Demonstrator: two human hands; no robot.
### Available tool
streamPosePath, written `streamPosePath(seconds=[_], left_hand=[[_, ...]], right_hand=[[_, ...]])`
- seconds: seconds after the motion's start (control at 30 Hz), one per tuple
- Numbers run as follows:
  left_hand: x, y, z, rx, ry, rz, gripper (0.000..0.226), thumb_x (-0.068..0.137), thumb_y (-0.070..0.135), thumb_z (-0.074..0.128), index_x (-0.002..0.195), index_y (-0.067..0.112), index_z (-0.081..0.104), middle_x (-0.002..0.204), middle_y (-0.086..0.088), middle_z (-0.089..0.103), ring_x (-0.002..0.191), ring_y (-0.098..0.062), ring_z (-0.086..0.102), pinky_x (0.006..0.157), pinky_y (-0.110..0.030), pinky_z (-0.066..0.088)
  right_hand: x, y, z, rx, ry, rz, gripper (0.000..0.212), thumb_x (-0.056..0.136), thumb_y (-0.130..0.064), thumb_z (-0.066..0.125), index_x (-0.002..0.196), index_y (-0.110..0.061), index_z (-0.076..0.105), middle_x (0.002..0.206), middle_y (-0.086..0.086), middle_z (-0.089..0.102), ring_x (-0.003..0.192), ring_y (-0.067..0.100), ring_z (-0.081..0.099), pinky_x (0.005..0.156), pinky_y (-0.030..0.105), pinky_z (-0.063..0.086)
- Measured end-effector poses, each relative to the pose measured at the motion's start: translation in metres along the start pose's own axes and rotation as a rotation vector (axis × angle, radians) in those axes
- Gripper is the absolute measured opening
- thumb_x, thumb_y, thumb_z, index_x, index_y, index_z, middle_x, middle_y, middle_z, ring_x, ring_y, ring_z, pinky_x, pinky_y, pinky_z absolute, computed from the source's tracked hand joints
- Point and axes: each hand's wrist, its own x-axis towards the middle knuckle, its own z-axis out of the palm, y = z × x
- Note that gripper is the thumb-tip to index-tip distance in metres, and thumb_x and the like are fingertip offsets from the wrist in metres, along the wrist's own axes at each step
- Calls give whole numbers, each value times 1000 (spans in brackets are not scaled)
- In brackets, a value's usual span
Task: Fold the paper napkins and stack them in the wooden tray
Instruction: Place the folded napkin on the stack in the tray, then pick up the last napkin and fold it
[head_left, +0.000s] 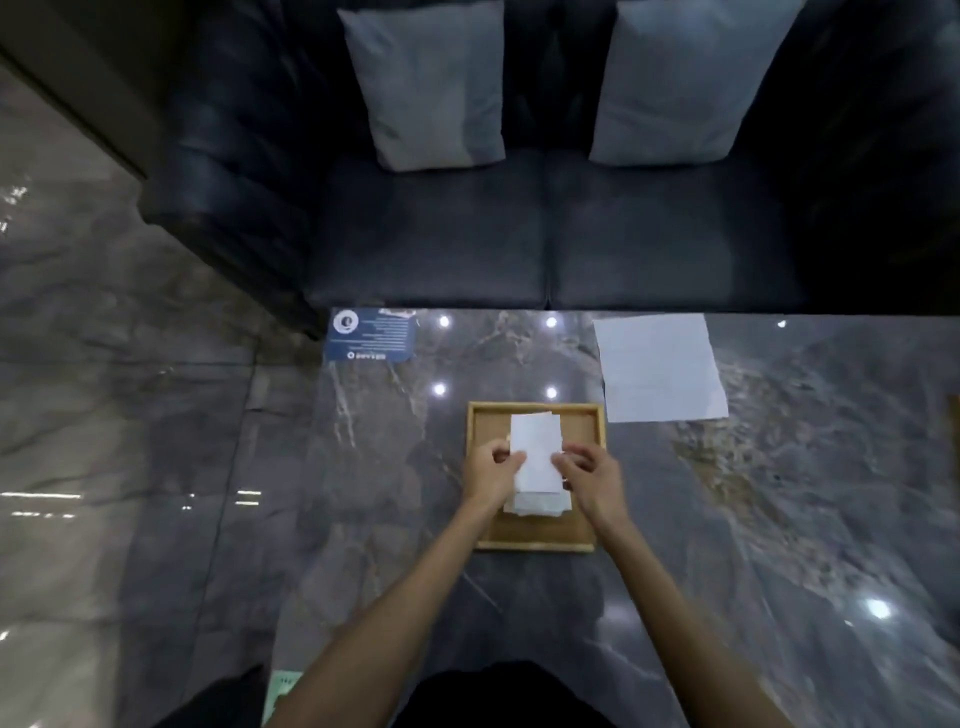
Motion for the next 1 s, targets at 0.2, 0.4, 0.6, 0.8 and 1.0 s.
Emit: streamPosePath(seconds=[0.2,0.4,0.6,0.8,1.0], left_hand=[[18,-43,32,122,21,-100,9,91,15,69,89,12,60,88,-2,64,82,-18,61,62,-17,48],[24,-50,42,166,102,-126,20,88,19,67,99,12,52,107,-9,59,102,-29,58,89,-41,51],[32,-47,56,10,-5,-283,68,90,23,62,148,19,28,147,-8,45,133,-30,47,109,-50,43],[31,-20,71,338,337,-23,53,93,29,57,142,19,40,147,-10,47,137,-30,41,113,-51,35],[87,75,117,299,190,248,13,101,21,51,101,13,61,104,-5,66,108,-26,54,92,-42,46]], right_hand=[[21,55,16,-119,62,77,22,93,-16,70,114,-15,65,100,3,68,100,27,67,85,40,60],[28,72,24,-131,129,37,36,96,-21,67,129,-17,54,112,4,64,107,27,64,76,24,52],[23,63,33,80,40,174,62,107,-43,38,160,-16,18,163,10,33,142,27,41,117,47,35],[33,59,12,104,196,157,56,106,-42,43,157,-22,30,151,7,50,135,25,50,112,48,42],[135,40,-105,-47,607,1,21,99,-5,53,114,2,67,113,24,68,106,38,64,94,41,49]])
